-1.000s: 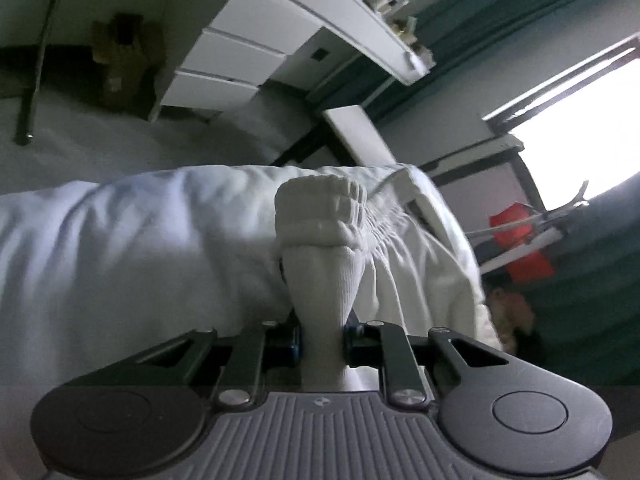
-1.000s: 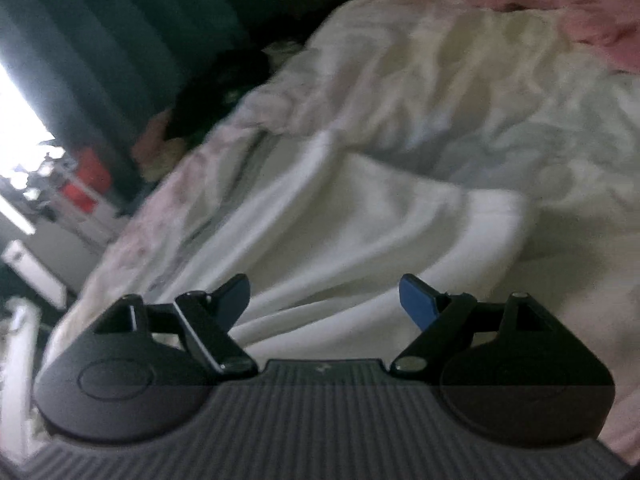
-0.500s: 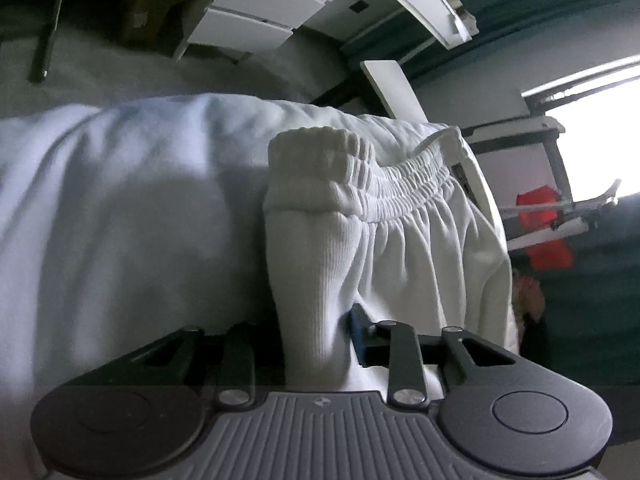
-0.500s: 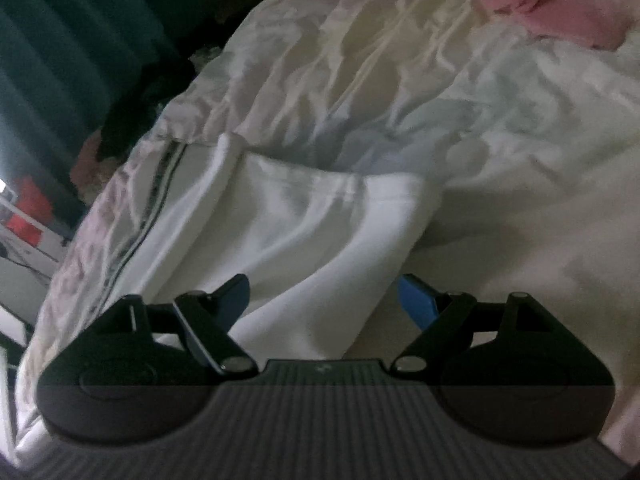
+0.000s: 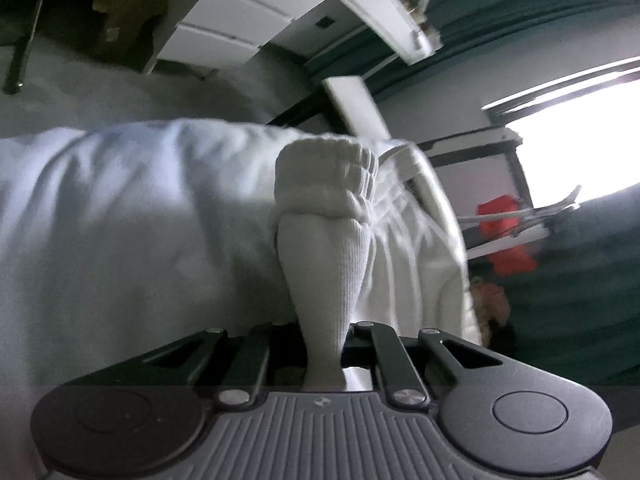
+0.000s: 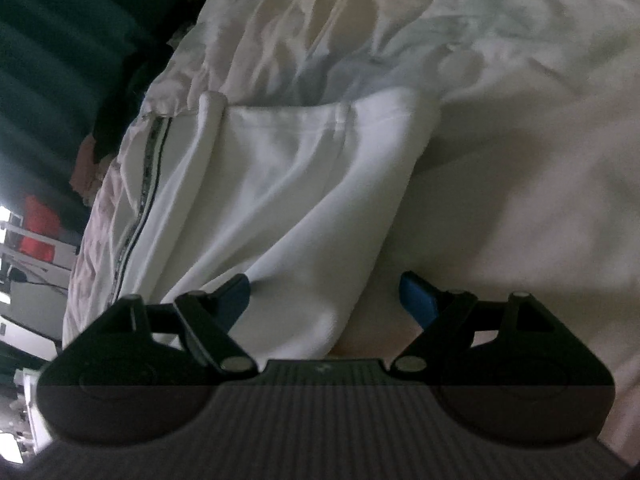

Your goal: Fold clothes

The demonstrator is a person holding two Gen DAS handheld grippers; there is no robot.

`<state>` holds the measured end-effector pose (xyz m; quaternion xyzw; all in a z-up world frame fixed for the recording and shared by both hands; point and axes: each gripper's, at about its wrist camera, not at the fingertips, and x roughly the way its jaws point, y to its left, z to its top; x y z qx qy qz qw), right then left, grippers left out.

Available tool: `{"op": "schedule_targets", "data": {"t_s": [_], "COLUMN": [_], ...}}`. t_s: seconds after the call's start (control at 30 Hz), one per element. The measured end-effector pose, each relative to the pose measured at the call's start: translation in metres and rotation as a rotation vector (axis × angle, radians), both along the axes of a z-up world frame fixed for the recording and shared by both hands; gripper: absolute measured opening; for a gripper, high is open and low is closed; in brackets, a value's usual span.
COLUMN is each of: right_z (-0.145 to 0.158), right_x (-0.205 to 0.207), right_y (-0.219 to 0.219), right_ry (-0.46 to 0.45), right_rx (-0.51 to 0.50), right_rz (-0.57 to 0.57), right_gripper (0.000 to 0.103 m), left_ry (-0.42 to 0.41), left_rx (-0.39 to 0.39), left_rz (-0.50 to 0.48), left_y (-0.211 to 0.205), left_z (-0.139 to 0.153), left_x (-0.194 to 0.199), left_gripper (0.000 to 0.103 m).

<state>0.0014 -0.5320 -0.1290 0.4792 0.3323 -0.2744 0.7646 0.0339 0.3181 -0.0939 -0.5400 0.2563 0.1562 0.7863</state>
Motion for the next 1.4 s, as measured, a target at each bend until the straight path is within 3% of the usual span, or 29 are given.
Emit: {"op": "schedule_targets", "data": {"t_s": [0.1,0.2,0.4,0.6,0.77,0.83,0.97,1.07,1.2,1.3,1.33,1.37,1.4], "right_z": [-0.008,-0.011,-0.022,-0.02,-0.021,-0.022,-0.041,-0.038,-0.014,-0.008,-0.012,-0.017,-0.024], "right_x": [0.004,0.002,-0.003,-0.001,0.007,0.007,-0.003,-0.001,-0.003,-0.007,-0.007,-0.007,-0.006], "right_y": [0.001,0.001,0.018,0.035,0.05,0.048,0.02,-0.004,-0.022,-0.04,-0.049,-0.059,-0.068], "right_ry": [-0.018,-0.062,-0.172,-0.212,-0.185,-0.188,-0.239,-0.231,-0.27,-0.3,-0.306,-0.312,-0.324], "right_rx": [0.067,0.137,0.362,0.501,0.581,0.569,0.607,0.496,0.285,0.189,0.201,0.215,0.263], "right_rz": [0.031,0.029,0.053,0.184,0.304,0.259,0.003,-0.118,-0.192,-0.276,-0.285,-0.295,-0.297], "right_gripper": [0.086,0.085,0.086,0.086,0.086,0.084,0.084,0.078,0.078,0.077,0.074,0.061,0.055], "left_ry": [-0.056,-0.059,-0.052,-0.072,-0.077,-0.078,-0.079,-0.088,-0.092,-0.095,-0.097,-0.098,-0.099], "left_rx": [-0.06,-0.091,-0.089,-0.104,-0.113,-0.126,-0.138,-0.155,-0.162,-0.166,-0.167,-0.167,-0.169], "left_rz": [0.024,0.039,0.04,0.04,0.042,0.048,0.054,0.065,0.064,0.06,0.058,0.056,0.057], "left_y": [0.004,0.006,0.006,0.007,0.008,0.01,0.011,0.011,0.012,0.013,0.013,0.014,0.014], "left_z": [-0.002,-0.004,-0.007,-0.005,-0.006,-0.007,-0.009,-0.01,-0.011,-0.012,-0.013,-0.013,-0.014], "left_x": [-0.004,-0.003,0.0,0.0,0.0,0.0,0.0,0.0,-0.003,-0.003,-0.003,-0.003,0.0], "left_gripper": [0.01,0.01,0.01,0.01,0.01,0.01,0.01,0.01,0.01,0.01,0.01,0.01,0.01]}}
